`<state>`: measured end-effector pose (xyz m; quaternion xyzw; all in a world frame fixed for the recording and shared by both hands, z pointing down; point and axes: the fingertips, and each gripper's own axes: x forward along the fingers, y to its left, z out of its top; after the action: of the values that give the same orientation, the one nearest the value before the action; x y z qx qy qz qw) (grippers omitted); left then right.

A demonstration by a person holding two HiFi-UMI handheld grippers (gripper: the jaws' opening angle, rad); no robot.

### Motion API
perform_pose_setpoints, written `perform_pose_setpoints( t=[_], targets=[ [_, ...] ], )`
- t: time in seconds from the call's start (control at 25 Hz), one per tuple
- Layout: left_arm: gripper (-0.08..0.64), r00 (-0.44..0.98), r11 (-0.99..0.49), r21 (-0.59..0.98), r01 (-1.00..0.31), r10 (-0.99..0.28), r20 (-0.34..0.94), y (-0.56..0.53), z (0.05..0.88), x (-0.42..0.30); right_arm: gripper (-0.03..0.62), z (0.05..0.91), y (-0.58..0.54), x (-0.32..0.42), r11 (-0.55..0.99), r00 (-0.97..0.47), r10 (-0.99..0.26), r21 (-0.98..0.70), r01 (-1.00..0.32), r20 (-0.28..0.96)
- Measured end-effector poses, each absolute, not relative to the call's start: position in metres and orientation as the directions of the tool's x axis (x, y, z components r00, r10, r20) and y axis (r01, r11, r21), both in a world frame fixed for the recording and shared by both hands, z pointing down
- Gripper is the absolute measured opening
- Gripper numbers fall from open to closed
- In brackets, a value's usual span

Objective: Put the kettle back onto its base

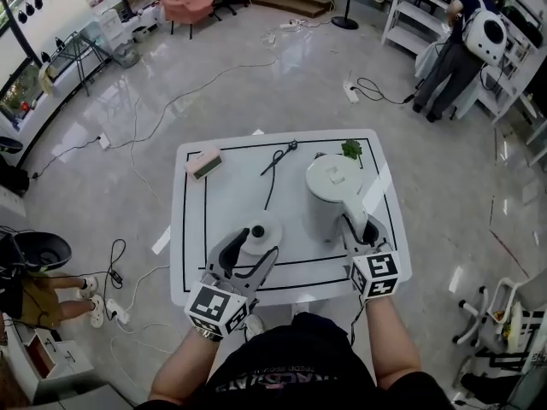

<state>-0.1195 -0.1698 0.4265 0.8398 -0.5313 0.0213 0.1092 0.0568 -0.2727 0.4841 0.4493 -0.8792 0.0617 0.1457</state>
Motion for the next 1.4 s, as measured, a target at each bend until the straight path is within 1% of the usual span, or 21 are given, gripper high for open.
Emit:
perform_pose_setpoints(
  t=[0.12, 0.56, 0.72, 0.84, 0.96, 1.04, 1.4],
  targets=[
    [0.243, 0.407, -0.385, 0.158, -0.909, -0.901, 0.148, -0.166, 0.426, -0.128, 0.112, 0.479, -0.274, 0.044, 0.614, -0.583, -0.755, 0.01, -0.79, 0.299],
    [0.184, 0.289, -0.267, 0.152, -0.952, -0.947, 0.14, -0.138, 0.42, -0.176, 0.112, 0.444, -0.268, -0.033, 0.724, -0.709, -0.67, -0.014, -0.689, 0.219],
    [0.127, 0.251, -0.23, 0.153, -0.961, -0.958, 0.137, -0.125, 0.419, -0.194, 0.112, 0.438, -0.26, -0.066, 0.764, -0.75, -0.628, -0.017, -0.645, 0.206],
    [0.099, 0.215, -0.195, 0.15, -0.969, -0.967, 0.136, -0.116, 0.418, -0.203, 0.112, 0.436, -0.254, -0.082, 0.789, -0.775, -0.599, -0.019, -0.614, 0.202],
    [0.032, 0.175, -0.154, 0.153, -0.976, -0.975, 0.135, -0.107, 0.417, -0.218, 0.112, 0.437, -0.247, -0.101, 0.807, -0.793, -0.574, -0.021, -0.59, 0.201],
    [0.005, 0.159, -0.137, 0.158, -0.978, -0.978, 0.134, -0.099, 0.418, -0.23, 0.112, 0.438, -0.242, -0.115, 0.815, -0.801, -0.563, -0.023, -0.579, 0.202],
    [0.005, 0.152, -0.127, 0.159, -0.979, -0.976, 0.154, -0.078, 0.424, -0.255, 0.112, 0.451, -0.23, -0.146, 0.829, -0.813, -0.538, -0.032, -0.558, 0.221]
  ],
)
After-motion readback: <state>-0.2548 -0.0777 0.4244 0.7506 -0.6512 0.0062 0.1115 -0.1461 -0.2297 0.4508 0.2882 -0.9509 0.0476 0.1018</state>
